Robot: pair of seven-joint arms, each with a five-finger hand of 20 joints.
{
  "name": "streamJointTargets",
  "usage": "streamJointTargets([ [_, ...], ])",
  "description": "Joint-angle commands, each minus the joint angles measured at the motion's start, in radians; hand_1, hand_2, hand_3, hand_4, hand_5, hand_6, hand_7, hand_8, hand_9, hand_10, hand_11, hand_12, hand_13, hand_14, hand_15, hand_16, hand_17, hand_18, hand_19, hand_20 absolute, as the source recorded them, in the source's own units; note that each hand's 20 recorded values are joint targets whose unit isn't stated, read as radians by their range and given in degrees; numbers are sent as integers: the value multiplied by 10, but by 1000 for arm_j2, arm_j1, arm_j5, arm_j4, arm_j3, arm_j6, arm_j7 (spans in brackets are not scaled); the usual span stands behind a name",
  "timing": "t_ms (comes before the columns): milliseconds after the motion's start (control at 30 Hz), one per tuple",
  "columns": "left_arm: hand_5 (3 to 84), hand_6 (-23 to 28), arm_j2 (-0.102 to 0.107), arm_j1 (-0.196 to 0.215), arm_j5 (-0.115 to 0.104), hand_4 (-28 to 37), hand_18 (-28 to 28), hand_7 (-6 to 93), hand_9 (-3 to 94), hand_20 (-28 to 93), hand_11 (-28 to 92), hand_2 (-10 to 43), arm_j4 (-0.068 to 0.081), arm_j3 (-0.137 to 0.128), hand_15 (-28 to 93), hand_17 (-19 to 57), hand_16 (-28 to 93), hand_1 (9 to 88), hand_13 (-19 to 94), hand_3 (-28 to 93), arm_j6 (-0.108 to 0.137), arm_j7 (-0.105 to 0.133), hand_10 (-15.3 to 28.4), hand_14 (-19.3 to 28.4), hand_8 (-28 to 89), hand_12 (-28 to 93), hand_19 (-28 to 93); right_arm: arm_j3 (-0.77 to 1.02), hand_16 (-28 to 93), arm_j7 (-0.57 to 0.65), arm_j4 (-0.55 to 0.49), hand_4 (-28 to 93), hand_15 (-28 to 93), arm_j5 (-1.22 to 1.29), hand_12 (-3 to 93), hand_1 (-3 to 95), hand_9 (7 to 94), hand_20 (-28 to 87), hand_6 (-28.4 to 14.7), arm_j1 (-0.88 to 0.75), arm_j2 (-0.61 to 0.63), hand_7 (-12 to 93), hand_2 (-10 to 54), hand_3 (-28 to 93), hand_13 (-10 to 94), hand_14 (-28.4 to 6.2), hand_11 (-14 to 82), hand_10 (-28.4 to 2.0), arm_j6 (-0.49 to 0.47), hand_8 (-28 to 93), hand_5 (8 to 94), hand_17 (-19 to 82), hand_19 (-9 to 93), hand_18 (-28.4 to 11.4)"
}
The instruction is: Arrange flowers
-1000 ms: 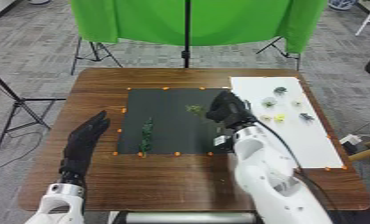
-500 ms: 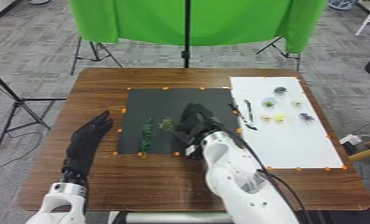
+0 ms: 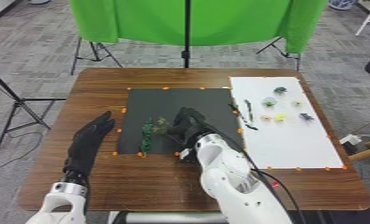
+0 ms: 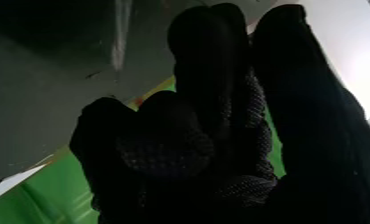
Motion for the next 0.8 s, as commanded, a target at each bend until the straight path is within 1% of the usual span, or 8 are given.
streamJointTargets([
  [33,429,14,1,3,-2,-210,94,56,420,149,76,-74,11,5,75,18,6,206,288,683,-20,-18,109,126,-54,132,6,-4,324,2,6,429,624,-2,256,798,893,629,-25,-5,-15,223,-95,-281,909,-22,362,-113,-5,144,797,670,932,-115],
  [167,428,12,1,5,-4,-210,94,58,421,149,77,-73,10,3,75,18,6,207,288,682,-16,-17,110,126,-54,133,6,-7,327,3,-5,420,617,21,254,735,891,623,-25,-11,-9,220,-95,-215,912,-22,367,-116,-6,125,795,672,932,-114],
  [200,428,13,1,4,-4,-210,94,58,421,149,77,-73,10,3,75,18,6,207,288,682,-15,-18,110,126,-54,133,6,-7,326,-5,-6,82,618,13,255,565,892,621,-24,-11,-8,219,-95,255,911,-23,366,-118,-4,106,795,671,932,-115],
  [233,428,12,0,2,-2,-209,94,57,421,149,77,-73,11,4,75,18,6,207,288,682,-17,-19,110,127,-54,133,6,-6,326,-10,-9,-60,617,14,255,479,892,619,-23,-11,-7,215,-95,460,912,-22,366,-120,0,77,791,673,932,-115],
  [267,428,12,-1,2,-2,-209,94,57,421,149,77,-73,11,5,75,18,6,207,288,682,-17,-18,109,126,-54,132,6,-4,328,-14,-13,-113,615,7,254,433,892,620,-22,-11,-4,218,-95,548,912,-23,366,-120,2,13,788,673,932,-115],
  [400,428,13,-5,0,1,-209,94,57,421,149,77,-72,12,5,75,18,6,207,288,680,-20,-14,109,126,-54,132,6,12,330,-37,-51,-124,611,-14,253,327,894,619,-26,-22,29,204,-95,606,913,-28,364,-128,31,-78,778,672,932,-119],
  [533,428,13,-5,9,-3,-208,94,57,421,149,77,-74,8,-3,75,18,6,207,288,682,-14,-12,110,125,-54,132,6,33,329,-21,-114,-101,614,2,255,236,897,624,-31,-46,90,191,-19,624,911,-36,364,-137,-4,-78,780,667,932,-128],
  [800,427,12,-11,14,-1,-209,94,56,421,149,77,-75,5,-3,75,18,6,205,288,684,-11,-10,110,125,-54,132,6,76,323,41,-183,-14,622,27,259,219,911,632,-35,-94,155,173,102,672,918,-43,370,-142,-147,-77,791,674,932,-134],
])
